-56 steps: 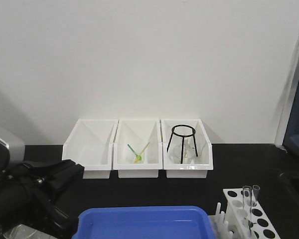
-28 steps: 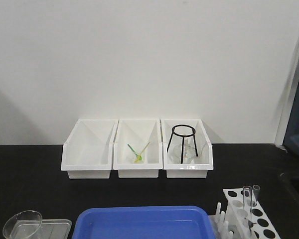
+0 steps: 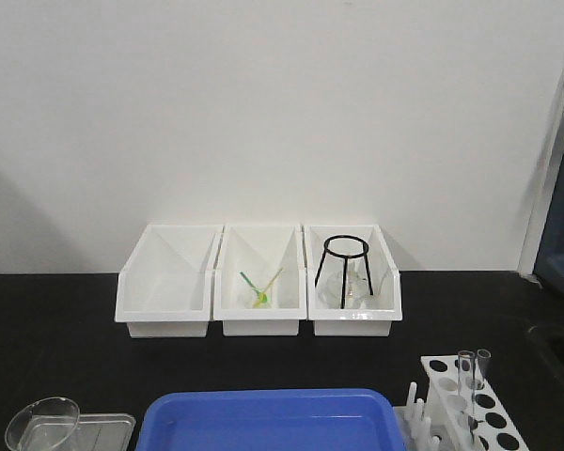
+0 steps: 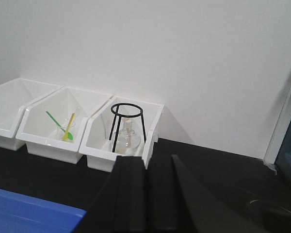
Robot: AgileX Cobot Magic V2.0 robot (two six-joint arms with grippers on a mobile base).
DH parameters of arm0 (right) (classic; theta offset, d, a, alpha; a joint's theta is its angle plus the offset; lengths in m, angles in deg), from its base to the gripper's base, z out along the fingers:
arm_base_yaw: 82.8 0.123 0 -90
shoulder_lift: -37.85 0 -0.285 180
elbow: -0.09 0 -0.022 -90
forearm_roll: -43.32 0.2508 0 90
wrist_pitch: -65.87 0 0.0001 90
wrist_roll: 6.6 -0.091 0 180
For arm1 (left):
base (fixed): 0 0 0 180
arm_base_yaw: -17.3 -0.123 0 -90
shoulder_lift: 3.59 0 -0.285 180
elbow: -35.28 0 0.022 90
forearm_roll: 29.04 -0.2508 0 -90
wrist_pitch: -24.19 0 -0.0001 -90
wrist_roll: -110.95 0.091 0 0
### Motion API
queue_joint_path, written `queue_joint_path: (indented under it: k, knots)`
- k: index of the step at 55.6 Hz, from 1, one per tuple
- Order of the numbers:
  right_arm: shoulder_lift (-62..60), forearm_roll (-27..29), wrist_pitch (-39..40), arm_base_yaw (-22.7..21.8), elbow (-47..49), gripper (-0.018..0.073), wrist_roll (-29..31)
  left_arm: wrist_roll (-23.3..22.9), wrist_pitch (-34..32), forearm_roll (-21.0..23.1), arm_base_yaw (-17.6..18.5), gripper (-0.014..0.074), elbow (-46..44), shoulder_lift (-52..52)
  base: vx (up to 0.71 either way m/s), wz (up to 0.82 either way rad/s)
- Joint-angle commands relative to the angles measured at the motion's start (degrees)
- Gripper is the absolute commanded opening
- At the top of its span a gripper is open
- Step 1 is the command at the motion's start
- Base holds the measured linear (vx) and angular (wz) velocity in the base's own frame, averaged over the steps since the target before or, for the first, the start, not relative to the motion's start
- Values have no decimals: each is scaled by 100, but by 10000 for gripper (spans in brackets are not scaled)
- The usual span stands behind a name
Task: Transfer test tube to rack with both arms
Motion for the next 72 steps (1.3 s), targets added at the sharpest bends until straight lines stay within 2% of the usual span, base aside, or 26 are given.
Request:
queue_joint_path:
  k: [1, 53, 56, 58, 62, 69, 72]
  knots:
    - [-29, 86, 280, -31, 172, -12, 16, -32, -426, 56, -3, -6, -177, 75, 0, 0]
    - [-189, 122, 254, -31, 168, -11, 23, -32, -426, 56, -3, -6, -177, 75, 0, 0]
    - [-305, 145, 135, -13, 161, -11, 174, -32, -426, 56, -3, -6, -177, 75, 0, 0]
    - [-430, 288, 8, 40, 95, -11, 457, -32, -426, 56, -3, -6, -177, 75, 0, 0]
    - [-711, 1044, -335, 228, -95, -11, 1197, -32, -426, 56, -3, -6, -177, 75, 0, 0]
    - [-1404, 3211, -941, 527, -707, -11, 3216, -32, -426, 56, -3, -6, -177, 75, 0, 0]
    - [-1711, 3977, -1144, 584, -984, -11, 3896, -32, -426, 56, -3, -6, -177, 75, 0, 0]
